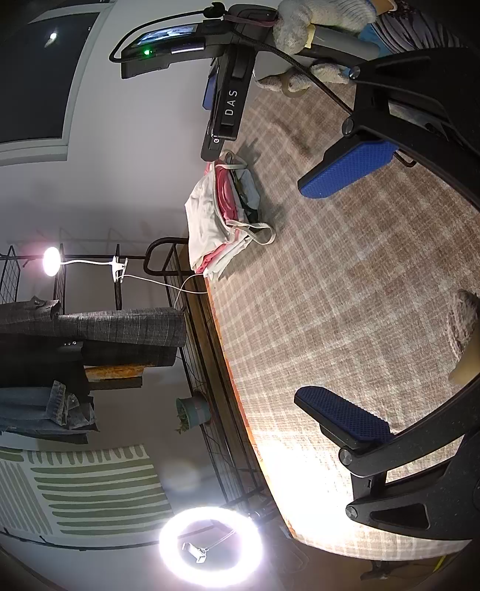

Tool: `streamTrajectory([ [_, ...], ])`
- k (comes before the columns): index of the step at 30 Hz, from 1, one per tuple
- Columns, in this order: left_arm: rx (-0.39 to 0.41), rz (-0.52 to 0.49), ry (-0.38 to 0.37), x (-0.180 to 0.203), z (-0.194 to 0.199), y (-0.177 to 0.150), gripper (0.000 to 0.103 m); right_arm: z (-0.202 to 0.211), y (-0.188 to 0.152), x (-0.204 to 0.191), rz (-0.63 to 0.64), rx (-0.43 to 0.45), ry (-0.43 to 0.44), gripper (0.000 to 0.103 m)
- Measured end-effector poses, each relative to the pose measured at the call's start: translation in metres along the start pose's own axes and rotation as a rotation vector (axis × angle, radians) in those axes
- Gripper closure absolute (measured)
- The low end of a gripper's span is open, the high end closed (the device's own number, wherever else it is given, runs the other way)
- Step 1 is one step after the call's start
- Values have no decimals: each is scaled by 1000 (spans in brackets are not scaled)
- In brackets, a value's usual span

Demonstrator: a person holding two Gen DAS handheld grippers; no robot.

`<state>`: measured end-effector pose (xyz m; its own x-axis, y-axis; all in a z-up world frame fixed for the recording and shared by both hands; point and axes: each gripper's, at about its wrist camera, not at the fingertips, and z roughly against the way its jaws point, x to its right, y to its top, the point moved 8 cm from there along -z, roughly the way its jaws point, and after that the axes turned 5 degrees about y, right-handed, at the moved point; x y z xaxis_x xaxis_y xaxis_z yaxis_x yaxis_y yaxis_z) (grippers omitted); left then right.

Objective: Fold small clothes

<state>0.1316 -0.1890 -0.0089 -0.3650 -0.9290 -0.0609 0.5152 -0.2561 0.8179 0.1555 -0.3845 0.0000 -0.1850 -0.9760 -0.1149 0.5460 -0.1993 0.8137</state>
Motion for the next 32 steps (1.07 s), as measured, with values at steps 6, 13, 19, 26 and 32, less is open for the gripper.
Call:
streamTrajectory([
  [6,-1,-1,-1,-1,0,0,0,0,-1,0,-1,0,-1,0],
  [13,0,-1,-1,-2,0,0,0,0,-1,-1,-2,-1,-2,0],
  [19,0,-3,-1,-3,0,-1,0,1,-1,-1,-3,-2,-1,0],
  [26,1,5,20,-3,3,1,0,1,-5,-4,0,-3,-2,0],
  [32,26,26,54,-8,6,1,0,1,-7,-7,2,-11,3,0],
])
